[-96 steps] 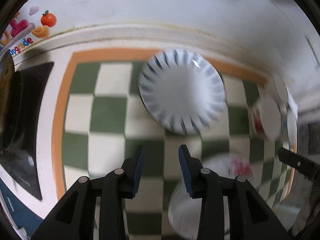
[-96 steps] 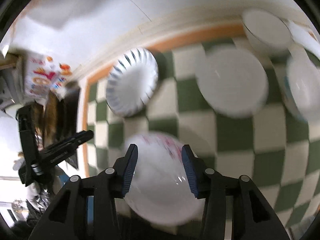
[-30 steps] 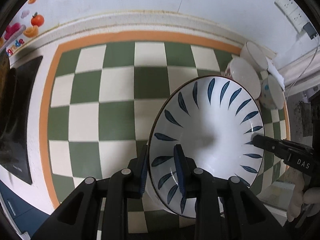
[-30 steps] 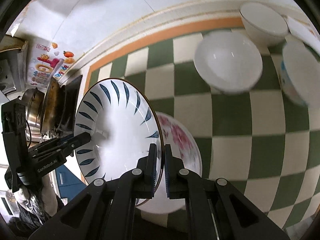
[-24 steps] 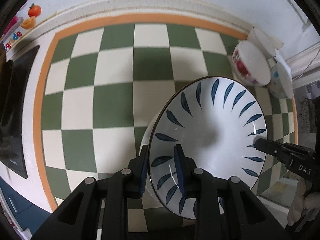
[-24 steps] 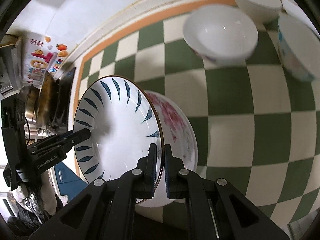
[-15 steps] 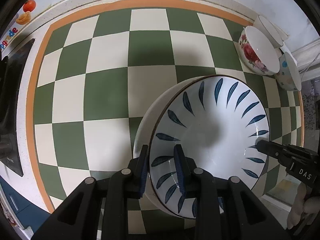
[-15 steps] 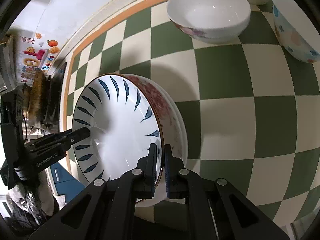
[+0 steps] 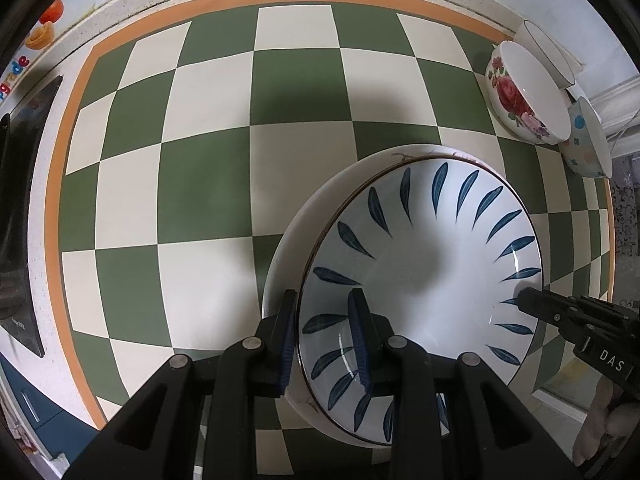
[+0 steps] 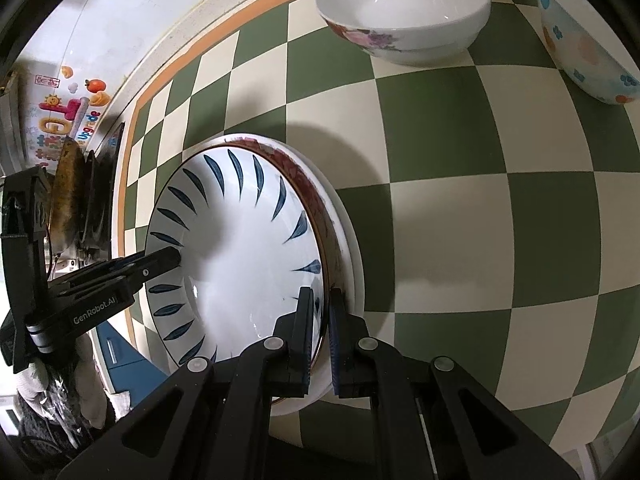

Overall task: Organize plates and bowls
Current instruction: 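Lower the plate stack onto the checkered cloth and open both grippers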

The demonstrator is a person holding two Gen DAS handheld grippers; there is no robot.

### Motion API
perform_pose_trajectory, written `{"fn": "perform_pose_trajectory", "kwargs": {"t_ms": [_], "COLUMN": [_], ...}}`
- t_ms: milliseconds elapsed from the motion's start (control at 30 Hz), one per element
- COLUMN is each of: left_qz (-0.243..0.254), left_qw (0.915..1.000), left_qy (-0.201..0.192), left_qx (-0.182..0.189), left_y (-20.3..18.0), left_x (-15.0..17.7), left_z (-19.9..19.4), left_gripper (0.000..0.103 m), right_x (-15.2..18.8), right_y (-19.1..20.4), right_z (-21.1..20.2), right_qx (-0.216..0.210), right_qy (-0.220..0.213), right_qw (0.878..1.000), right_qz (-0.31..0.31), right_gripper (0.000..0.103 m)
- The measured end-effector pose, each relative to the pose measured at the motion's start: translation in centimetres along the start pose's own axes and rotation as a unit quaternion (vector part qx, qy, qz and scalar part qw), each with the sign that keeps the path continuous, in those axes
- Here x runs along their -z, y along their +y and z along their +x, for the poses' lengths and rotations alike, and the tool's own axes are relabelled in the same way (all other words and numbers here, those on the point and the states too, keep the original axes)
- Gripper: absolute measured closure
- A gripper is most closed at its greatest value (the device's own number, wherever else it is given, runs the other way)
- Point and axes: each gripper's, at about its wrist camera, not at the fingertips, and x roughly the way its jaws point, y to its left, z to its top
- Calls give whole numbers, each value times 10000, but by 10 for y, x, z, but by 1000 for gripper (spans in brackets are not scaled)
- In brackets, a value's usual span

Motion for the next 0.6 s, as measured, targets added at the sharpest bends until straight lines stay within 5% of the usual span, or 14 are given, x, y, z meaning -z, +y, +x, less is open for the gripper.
{"fn": "perform_pose_trajectory", "kwargs": {"t_ms": [600], "left_qz": [32], "left_qw": [9998], "left_qy": [175], "left_qx": [-40], "left_y": [-8], "left_x": [0], "left_z": [7], "left_gripper": [80], "right_x": [-4], "right_y": [8], "right_z": [-1], "right_qx": [189], "right_qy": [92], "right_qw": [9997], "right_qz": [95], "right_gripper": [91]}}
